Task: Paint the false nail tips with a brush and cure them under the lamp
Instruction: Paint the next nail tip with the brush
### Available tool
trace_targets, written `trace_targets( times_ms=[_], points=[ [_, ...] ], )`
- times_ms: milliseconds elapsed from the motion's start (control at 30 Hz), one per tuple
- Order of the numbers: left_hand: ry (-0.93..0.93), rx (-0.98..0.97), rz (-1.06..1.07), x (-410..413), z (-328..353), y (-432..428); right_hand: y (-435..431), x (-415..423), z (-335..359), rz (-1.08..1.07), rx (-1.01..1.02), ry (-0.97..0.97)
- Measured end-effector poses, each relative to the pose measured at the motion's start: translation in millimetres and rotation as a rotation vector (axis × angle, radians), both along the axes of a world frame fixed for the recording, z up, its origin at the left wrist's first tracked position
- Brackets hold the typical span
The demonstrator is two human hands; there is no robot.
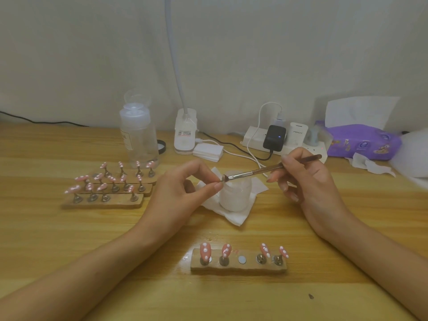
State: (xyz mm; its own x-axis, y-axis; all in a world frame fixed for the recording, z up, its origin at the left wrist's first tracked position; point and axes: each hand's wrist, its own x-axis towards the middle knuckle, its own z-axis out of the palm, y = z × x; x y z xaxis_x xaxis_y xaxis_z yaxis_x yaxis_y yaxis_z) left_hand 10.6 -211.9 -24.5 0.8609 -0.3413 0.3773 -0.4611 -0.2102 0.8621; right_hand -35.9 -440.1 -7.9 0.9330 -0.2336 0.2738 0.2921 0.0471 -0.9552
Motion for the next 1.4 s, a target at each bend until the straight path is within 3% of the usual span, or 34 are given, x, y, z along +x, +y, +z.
trace_targets(
  times_ms=[1400],
  points=[
    [0.03, 0.003, -0.013, -1.8, 1.1, 0.2, -1.6, 0.4, 0.2, -0.02, 0.017, -0.007]
  ],
)
